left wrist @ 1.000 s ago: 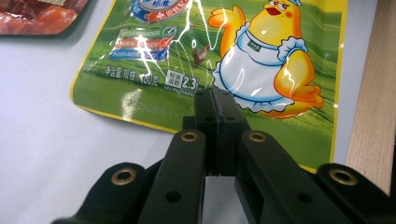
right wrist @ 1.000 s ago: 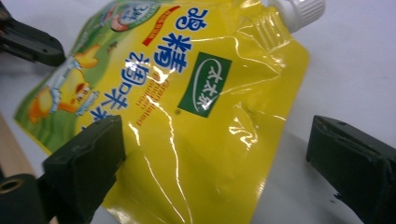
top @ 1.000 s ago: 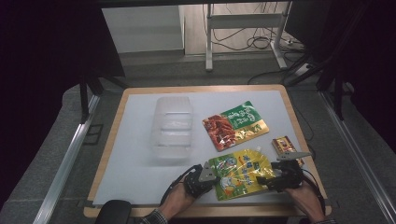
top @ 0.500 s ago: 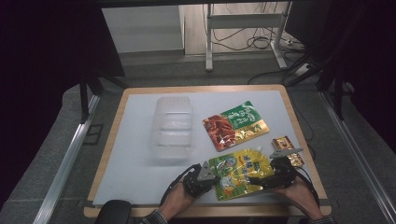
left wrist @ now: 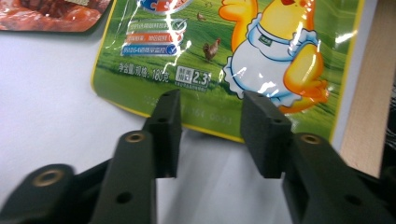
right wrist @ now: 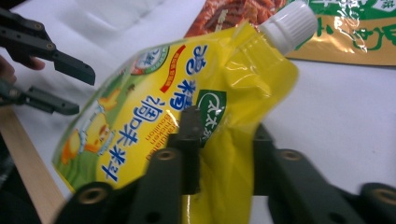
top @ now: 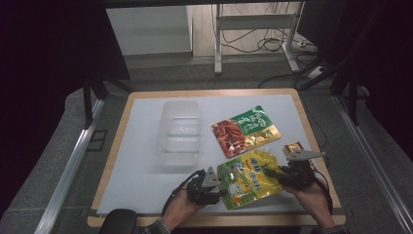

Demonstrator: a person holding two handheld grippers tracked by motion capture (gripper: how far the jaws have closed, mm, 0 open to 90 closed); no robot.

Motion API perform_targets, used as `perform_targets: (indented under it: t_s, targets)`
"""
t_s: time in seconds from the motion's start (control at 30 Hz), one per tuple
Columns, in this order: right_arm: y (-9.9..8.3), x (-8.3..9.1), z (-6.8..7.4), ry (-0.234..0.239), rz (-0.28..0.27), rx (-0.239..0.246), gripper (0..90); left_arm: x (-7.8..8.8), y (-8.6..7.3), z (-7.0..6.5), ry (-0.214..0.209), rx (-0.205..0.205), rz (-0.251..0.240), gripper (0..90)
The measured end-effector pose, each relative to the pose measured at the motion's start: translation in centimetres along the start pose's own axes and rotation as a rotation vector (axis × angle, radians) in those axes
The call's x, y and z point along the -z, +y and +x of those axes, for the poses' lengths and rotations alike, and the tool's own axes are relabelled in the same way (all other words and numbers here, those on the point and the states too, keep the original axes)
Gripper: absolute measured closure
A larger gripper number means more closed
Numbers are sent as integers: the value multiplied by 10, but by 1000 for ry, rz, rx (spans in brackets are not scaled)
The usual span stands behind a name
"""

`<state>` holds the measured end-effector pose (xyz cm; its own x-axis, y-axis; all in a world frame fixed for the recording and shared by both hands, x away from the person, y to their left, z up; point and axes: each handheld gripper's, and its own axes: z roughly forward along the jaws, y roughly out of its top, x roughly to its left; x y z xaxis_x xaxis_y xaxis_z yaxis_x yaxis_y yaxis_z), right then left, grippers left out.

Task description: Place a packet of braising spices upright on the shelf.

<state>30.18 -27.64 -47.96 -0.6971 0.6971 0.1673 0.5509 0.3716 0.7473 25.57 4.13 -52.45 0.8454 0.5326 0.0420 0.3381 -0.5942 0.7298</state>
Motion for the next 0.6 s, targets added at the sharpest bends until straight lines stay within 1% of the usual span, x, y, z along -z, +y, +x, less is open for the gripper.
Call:
perform_targets:
  t_s: [0.07,0.1,0.13,0.17,0.23,0.33,0.37,0.4,0.43,0.5,0.53,0.6]
  targets:
    - [2,3,1,15,-8,-12,846,5,-2,-1,20,-13,2,470]
    - [3,4,1,27,-15,-13,856,8,-3,0,29,-16,0,448]
    - [3,4,1,27,-15,-13,856,8,-3,0,29,-16,0,429]
    - [7,7,1,54,-24,-22,871,13,-5,1,36,-11,-8,401]
    - [10,10,1,69,-40,-26,876,17,-6,4,36,0,-22,347]
    - [15,14,2,61,-56,-19,880,20,-9,8,15,37,-34,260]
    - [17,16,2,67,-64,-20,881,21,-10,9,14,43,-37,241]
    - [17,16,2,67,-64,-20,881,21,-10,9,14,43,-37,218]
    - [23,20,2,76,-79,-17,882,22,-12,9,15,43,-35,182]
    - [28,24,4,82,-86,-8,883,23,-13,8,31,31,-29,133]
    - [31,26,5,82,-91,0,882,24,-14,8,38,32,-31,119]
    - [37,31,8,80,-95,16,883,26,-15,8,34,37,-34,90]
